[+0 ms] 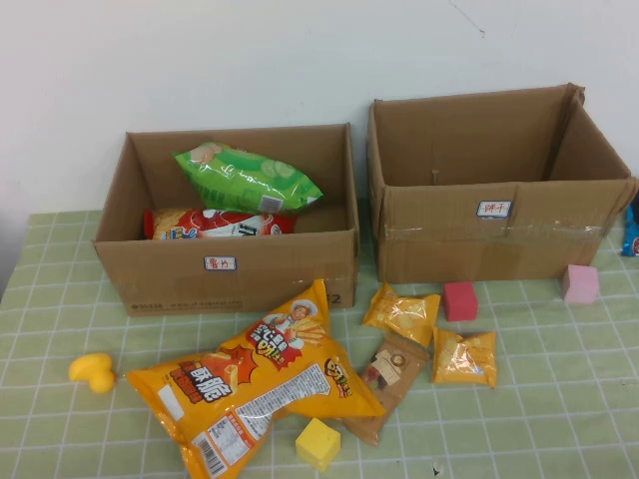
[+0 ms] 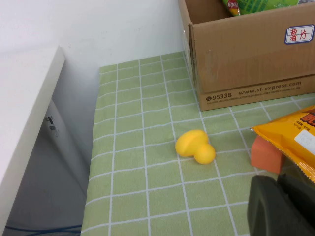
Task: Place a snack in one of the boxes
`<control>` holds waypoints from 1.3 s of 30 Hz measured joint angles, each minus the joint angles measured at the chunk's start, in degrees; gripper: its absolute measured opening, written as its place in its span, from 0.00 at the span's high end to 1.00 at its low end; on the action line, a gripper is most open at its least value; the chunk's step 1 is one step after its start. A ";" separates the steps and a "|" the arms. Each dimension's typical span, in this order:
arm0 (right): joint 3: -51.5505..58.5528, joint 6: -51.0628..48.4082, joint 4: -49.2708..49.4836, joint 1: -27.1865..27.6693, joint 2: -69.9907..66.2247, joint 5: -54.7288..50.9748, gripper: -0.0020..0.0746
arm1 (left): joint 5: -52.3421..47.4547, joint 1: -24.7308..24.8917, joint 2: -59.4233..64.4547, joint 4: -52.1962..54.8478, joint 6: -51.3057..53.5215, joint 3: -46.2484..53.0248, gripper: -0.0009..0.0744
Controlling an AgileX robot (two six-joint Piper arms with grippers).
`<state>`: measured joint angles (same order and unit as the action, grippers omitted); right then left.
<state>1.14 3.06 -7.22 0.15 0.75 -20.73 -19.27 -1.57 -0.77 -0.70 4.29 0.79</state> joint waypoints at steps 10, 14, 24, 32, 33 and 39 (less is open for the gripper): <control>0.00 0.00 -0.22 0.00 0.00 0.00 0.98 | 0.00 0.00 0.00 0.00 0.00 0.00 0.99; 0.00 0.00 -0.22 0.00 0.00 0.00 0.98 | 0.00 0.00 0.00 0.00 0.00 0.00 0.99; 0.00 0.00 -1.33 0.00 0.00 0.00 0.98 | 0.00 0.00 0.00 0.00 0.00 0.00 0.99; 0.00 0.00 0.91 0.00 0.00 0.17 0.98 | 1.21 0.00 0.00 -6.18 -3.07 0.12 0.99; 0.00 0.00 2.63 0.00 0.00 0.26 0.98 | 2.10 0.00 0.00 -11.05 -5.80 0.26 0.99; 0.48 2.56 30.48 0.00 0.00 2.56 0.98 | 5.17 0.00 0.00 -47.72 -21.45 0.35 0.99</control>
<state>1.62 5.62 23.26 0.15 0.75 -18.17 -14.10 -1.57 -0.77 -48.42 -17.16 1.14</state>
